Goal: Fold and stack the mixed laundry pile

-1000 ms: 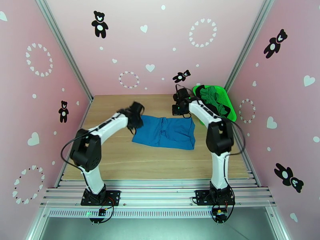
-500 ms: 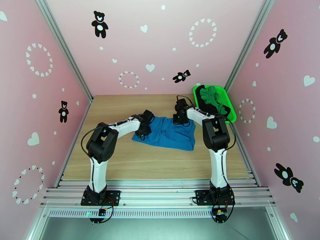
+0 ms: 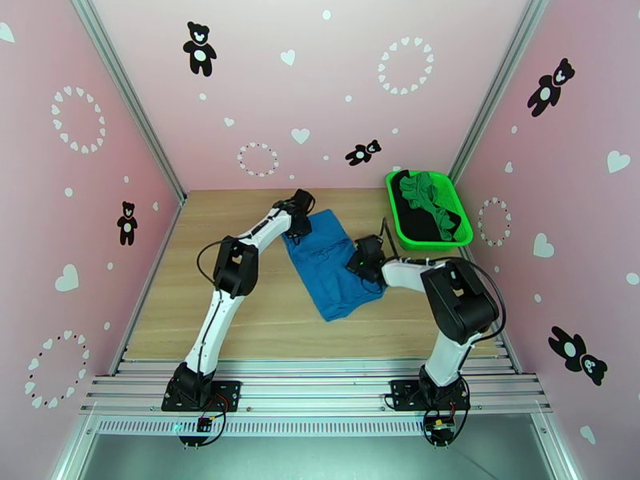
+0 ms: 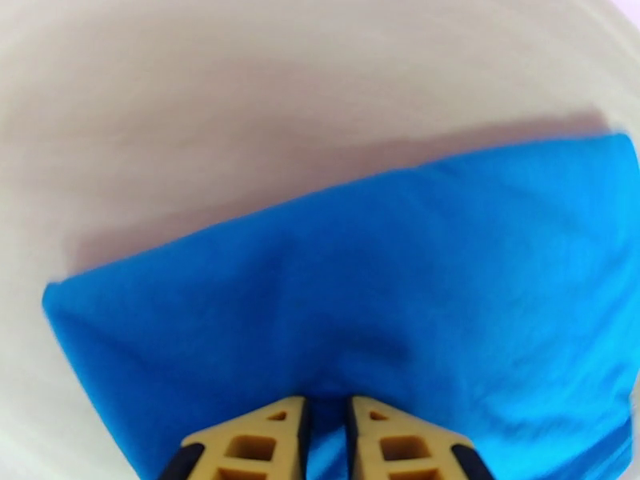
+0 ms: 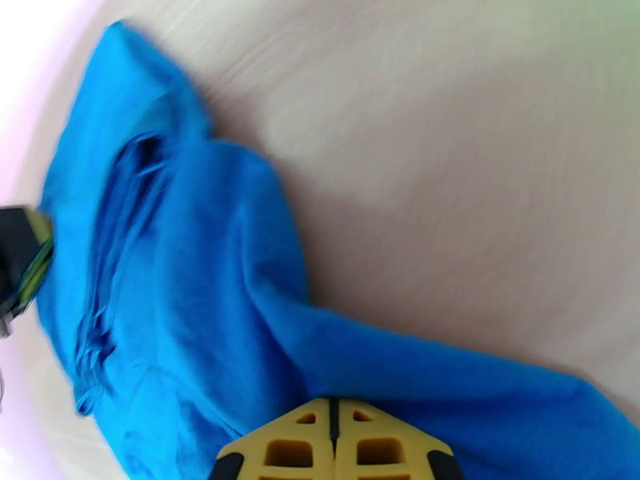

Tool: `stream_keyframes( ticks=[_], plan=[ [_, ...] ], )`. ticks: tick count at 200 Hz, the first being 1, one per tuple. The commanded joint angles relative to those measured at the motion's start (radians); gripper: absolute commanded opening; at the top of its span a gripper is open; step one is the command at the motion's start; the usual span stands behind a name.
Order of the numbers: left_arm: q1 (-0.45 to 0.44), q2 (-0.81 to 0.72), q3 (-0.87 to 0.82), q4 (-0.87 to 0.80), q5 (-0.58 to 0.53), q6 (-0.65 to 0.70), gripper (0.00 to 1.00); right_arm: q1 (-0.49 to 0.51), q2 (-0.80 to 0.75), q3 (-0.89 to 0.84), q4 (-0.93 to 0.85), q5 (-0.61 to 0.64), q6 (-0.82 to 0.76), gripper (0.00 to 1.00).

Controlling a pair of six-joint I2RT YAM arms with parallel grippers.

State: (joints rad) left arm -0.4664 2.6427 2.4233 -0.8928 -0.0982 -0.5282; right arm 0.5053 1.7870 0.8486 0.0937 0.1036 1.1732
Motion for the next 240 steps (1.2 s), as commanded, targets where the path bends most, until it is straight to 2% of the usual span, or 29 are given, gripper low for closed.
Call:
stream_keyframes(
  ticks=[1, 28, 46, 70, 85, 93, 102, 120, 127, 144, 155, 164, 184, 196, 215, 226, 240],
  plan=[
    [0.0, 0.106, 0.126, -0.109, 0.093, 0.059, 0.24, 0.117, 0.042, -0.1, -0.156, 0.036, 0.303, 0.0],
    [0.011, 0.137, 0.184, -0.091, 0.136, 0.064, 0.26, 0.23, 0.001, -0.056, -0.282, 0.145, 0.45, 0.0],
    [0.02, 0.137, 0.184, -0.071, 0.165, 0.056, 0.27, 0.273, -0.029, -0.013, -0.36, 0.205, 0.489, 0.0],
    [0.028, 0.103, 0.179, -0.057, 0.179, 0.052, 0.29, 0.279, -0.107, 0.042, -0.479, 0.331, 0.45, 0.0],
    [0.028, 0.032, 0.15, -0.029, 0.171, 0.065, 0.33, 0.271, -0.188, 0.079, -0.552, 0.441, 0.357, 0.01],
    [0.028, -0.024, 0.126, -0.01, 0.155, 0.078, 0.39, 0.267, -0.238, 0.099, -0.596, 0.505, 0.291, 0.08],
    [0.028, -0.092, 0.097, 0.013, 0.133, 0.099, 0.48, 0.263, -0.297, 0.116, -0.617, 0.573, 0.177, 0.21],
    [0.026, -0.267, 0.028, 0.065, 0.092, 0.16, 0.72, 0.248, -0.424, 0.127, -0.574, 0.631, -0.206, 0.5],
    [0.025, -0.343, -0.009, 0.092, 0.078, 0.192, 0.78, 0.239, -0.472, 0.121, -0.53, 0.606, -0.391, 0.56],
    [0.013, -0.547, -0.154, 0.196, 0.039, 0.314, 0.91, 0.212, -0.577, 0.113, -0.474, 0.461, -0.786, 0.61],
    [-0.007, -0.693, -0.276, 0.291, -0.011, 0.419, 0.98, 0.199, -0.644, 0.119, -0.495, 0.387, -0.966, 0.6],
    [-0.023, -0.807, -0.41, 0.381, -0.034, 0.524, 0.99, 0.198, -0.705, 0.119, -0.512, 0.332, -1.091, 0.62],
    [-0.042, -1.044, -0.637, 0.514, 0.001, 0.747, 0.98, 0.199, -0.849, 0.128, -0.54, 0.199, -1.214, 0.7],
    [-0.041, -1.152, -0.721, 0.513, 0.073, 0.894, 0.98, 0.198, -0.924, 0.109, -0.507, 0.058, -1.283, 0.79],
    [-0.041, -1.302, -0.905, 0.467, 0.216, 1.161, 0.98, 0.2, -0.94, 0.119, -0.57, -0.076, -1.446, 0.81],
    [-0.049, -1.375, -1.008, 0.417, 0.233, 1.315, 0.96, 0.207, -0.907, 0.17, -0.708, -0.101, -1.541, 0.81],
    [-0.062, -1.429, -1.13, 0.344, 0.154, 1.432, 0.87, 0.23, -0.851, 0.218, -0.857, -0.047, -1.616, 0.85]
  ],
)
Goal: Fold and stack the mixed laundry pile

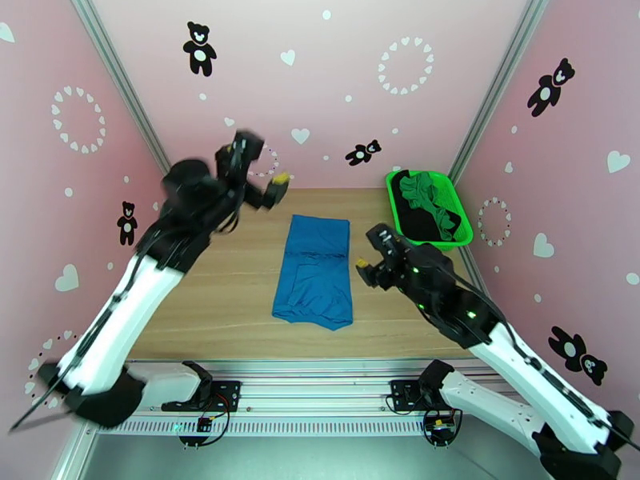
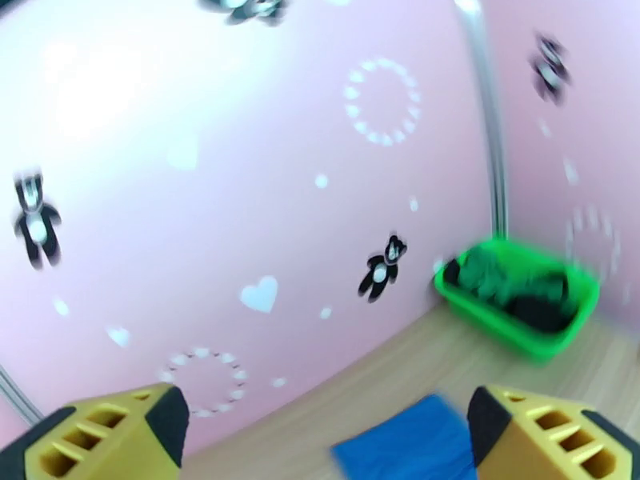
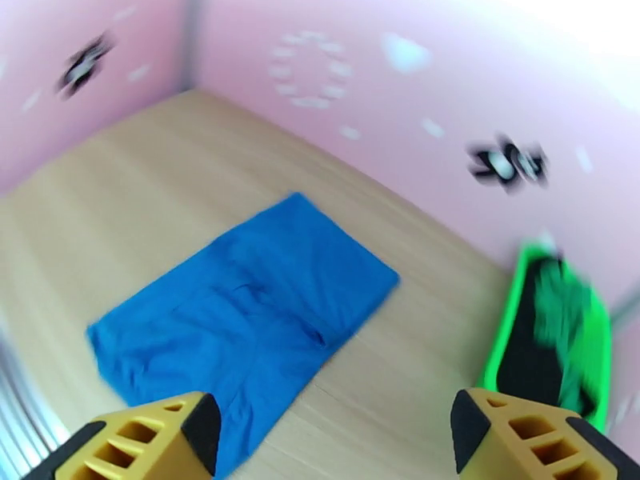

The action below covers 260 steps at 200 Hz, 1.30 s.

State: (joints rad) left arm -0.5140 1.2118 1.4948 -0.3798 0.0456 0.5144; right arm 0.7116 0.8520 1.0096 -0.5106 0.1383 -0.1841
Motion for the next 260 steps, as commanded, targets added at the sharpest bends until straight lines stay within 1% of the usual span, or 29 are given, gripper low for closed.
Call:
stream_keyframes(
  ticks=[1, 17, 25, 36, 55, 70, 87, 103, 127, 146, 190, 219, 238, 248, 260],
  plan=[
    [-0.015, -0.001, -0.208, -0.178, 0.005, 0.392, 0.87, 0.025, 0.089, 0.059, -0.268, -0.074, -0.269, 0.85],
    [-0.046, -0.04, -0.335, -0.282, -0.106, 0.458, 0.84, 0.06, 0.13, 0.042, -0.357, 0.014, -0.356, 0.86],
    [-0.073, -0.068, -0.419, -0.29, -0.16, 0.476, 0.84, 0.088, 0.146, 0.015, -0.369, 0.065, -0.395, 0.86],
    [-0.119, -0.116, -0.533, -0.275, -0.213, 0.492, 0.83, 0.13, 0.164, -0.022, -0.373, 0.098, -0.444, 0.87],
    [-0.196, -0.175, -0.671, -0.246, -0.245, 0.474, 0.79, 0.204, 0.201, -0.096, -0.348, 0.079, -0.506, 0.88],
    [-0.242, -0.19, -0.754, -0.243, -0.247, 0.447, 0.77, 0.213, 0.231, -0.138, -0.307, 0.031, -0.521, 0.89],
    [-0.292, -0.182, -0.809, -0.23, -0.247, 0.429, 0.77, 0.215, 0.279, -0.167, -0.253, 0.013, -0.522, 0.88],
    [-0.337, -0.154, -0.838, -0.197, -0.245, 0.408, 0.77, 0.214, 0.341, -0.188, -0.2, 0.014, -0.526, 0.88],
    [-0.371, -0.089, -0.852, -0.138, -0.233, 0.371, 0.77, 0.202, 0.448, -0.193, -0.145, 0.005, -0.522, 0.85],
    [-0.376, -0.041, -0.855, -0.09, -0.218, 0.356, 0.77, 0.189, 0.494, -0.202, -0.094, -0.023, -0.514, 0.85],
    [-0.376, 0.069, -0.867, -0.009, -0.196, 0.358, 0.72, 0.146, 0.555, -0.198, -0.027, -0.074, -0.52, 0.85],
    [-0.376, 0.169, -0.859, 0.015, -0.199, 0.368, 0.66, 0.111, 0.635, -0.183, -0.012, -0.109, -0.526, 0.84],
    [-0.372, 0.227, -0.851, 0.024, -0.198, 0.373, 0.63, 0.105, 0.692, -0.175, -0.012, -0.118, -0.526, 0.82],
    [-0.367, 0.255, -0.849, 0.03, -0.196, 0.374, 0.59, 0.104, 0.722, -0.171, -0.012, -0.121, -0.525, 0.81],
    [-0.362, 0.29, -0.848, 0.036, -0.196, 0.377, 0.49, 0.104, 0.76, -0.165, -0.01, -0.121, -0.523, 0.78]
  ],
)
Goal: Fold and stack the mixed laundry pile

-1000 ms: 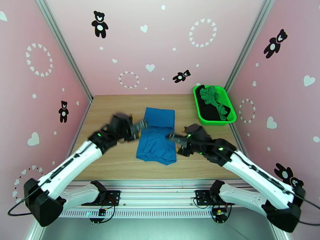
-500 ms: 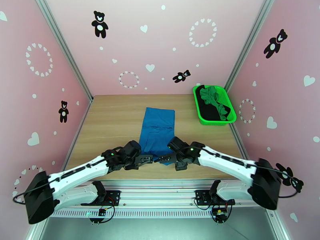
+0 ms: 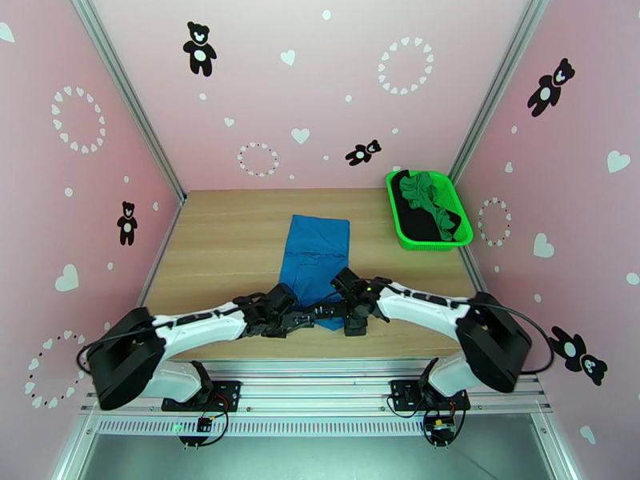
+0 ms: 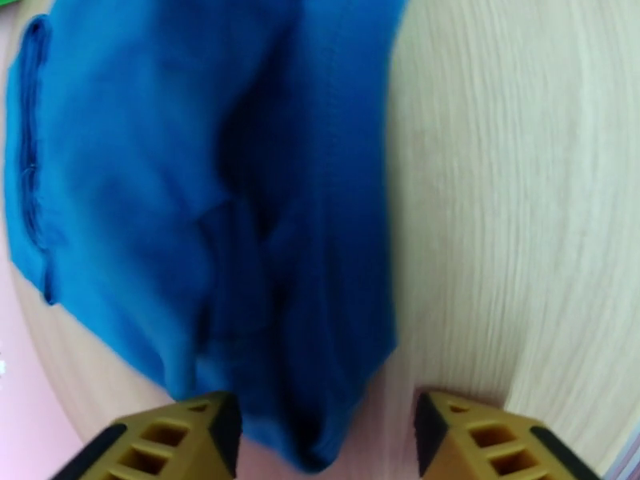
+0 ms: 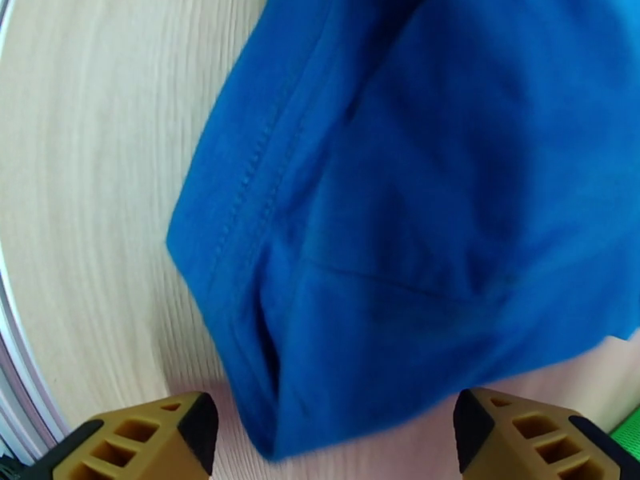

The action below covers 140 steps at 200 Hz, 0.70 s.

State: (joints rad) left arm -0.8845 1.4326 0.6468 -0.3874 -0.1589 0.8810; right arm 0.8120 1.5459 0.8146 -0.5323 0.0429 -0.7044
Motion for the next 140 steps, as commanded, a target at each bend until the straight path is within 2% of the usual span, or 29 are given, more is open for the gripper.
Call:
stream_keyframes(
  ticks=[1, 41, 45, 49, 95, 140],
  plan=[
    [0.009, 0.072, 0.0, 0.043, 0.009, 0.01, 0.48, 0.004, 0.068, 0.03, 0.012, -0.026, -0.002, 0.77],
    [0.023, 0.155, 0.052, -0.017, 0.009, 0.003, 0.2, 0.003, 0.152, 0.061, -0.006, -0.015, -0.001, 0.43],
    [0.025, 0.159, 0.062, -0.026, 0.012, 0.001, 0.14, 0.003, 0.152, 0.063, -0.005, -0.013, -0.001, 0.39],
    [0.029, 0.163, 0.071, -0.037, 0.016, -0.002, 0.0, 0.003, 0.151, 0.063, -0.005, -0.011, -0.001, 0.36],
    [0.043, 0.144, 0.117, -0.088, 0.011, -0.02, 0.0, -0.004, 0.095, 0.076, -0.001, 0.024, 0.006, 0.0],
    [0.047, -0.014, 0.144, -0.142, 0.002, -0.006, 0.0, -0.045, -0.008, 0.109, -0.028, -0.019, 0.02, 0.0]
  ],
)
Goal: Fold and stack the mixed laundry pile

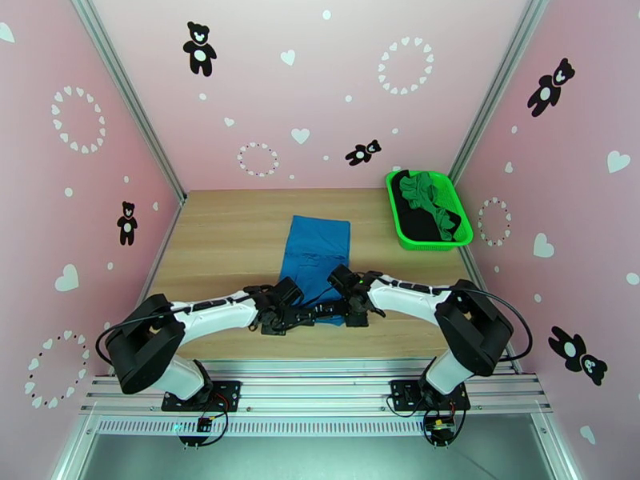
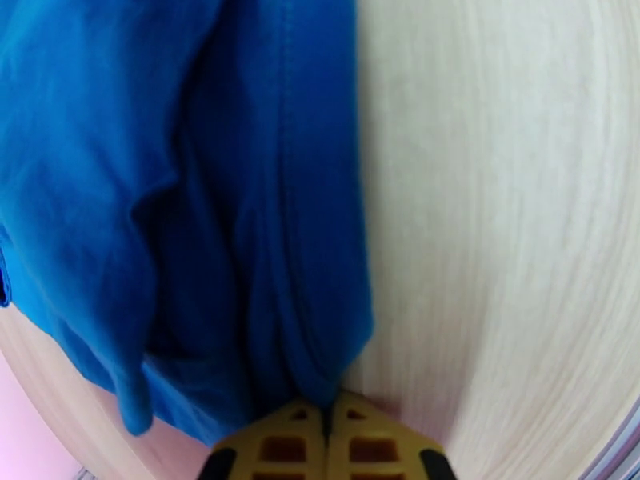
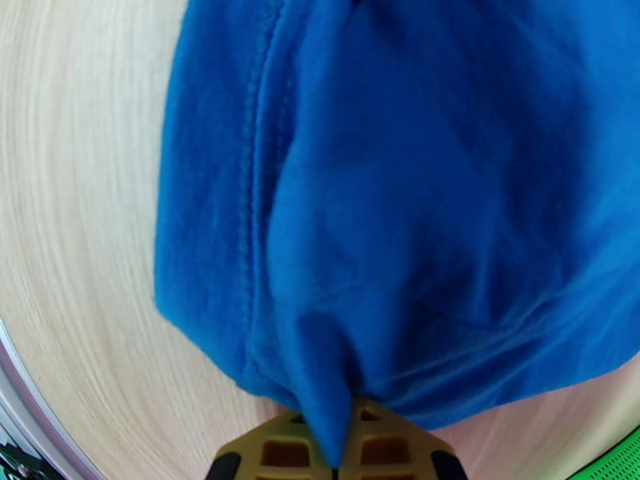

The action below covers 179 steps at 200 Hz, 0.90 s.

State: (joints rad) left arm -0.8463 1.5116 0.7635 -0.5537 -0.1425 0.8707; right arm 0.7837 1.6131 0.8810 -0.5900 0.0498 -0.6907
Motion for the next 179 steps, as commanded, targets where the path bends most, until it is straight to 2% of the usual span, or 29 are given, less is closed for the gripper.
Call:
stream_keyframes(
  ticks=[1, 41, 75, 127, 179],
  plan=[
    [0.011, -0.097, 0.027, 0.024, -0.013, 0.006, 0.0, -0.017, -0.078, 0.044, 0.029, -0.027, 0.006, 0.0],
    [0.073, -0.24, 0.091, 0.028, 0.042, 0.031, 0.0, -0.081, -0.198, 0.116, 0.006, -0.063, 0.014, 0.0],
    [0.15, -0.209, 0.208, 0.047, 0.078, 0.081, 0.0, -0.179, -0.201, 0.234, -0.011, -0.08, 0.023, 0.0],
    [0.283, 0.129, 0.606, -0.016, 0.141, 0.128, 0.0, -0.318, 0.017, 0.494, -0.034, -0.069, 0.053, 0.0],
    [0.365, 0.488, 1.028, -0.11, 0.147, 0.137, 0.0, -0.382, 0.294, 0.749, -0.006, -0.053, 0.099, 0.0]
  ],
)
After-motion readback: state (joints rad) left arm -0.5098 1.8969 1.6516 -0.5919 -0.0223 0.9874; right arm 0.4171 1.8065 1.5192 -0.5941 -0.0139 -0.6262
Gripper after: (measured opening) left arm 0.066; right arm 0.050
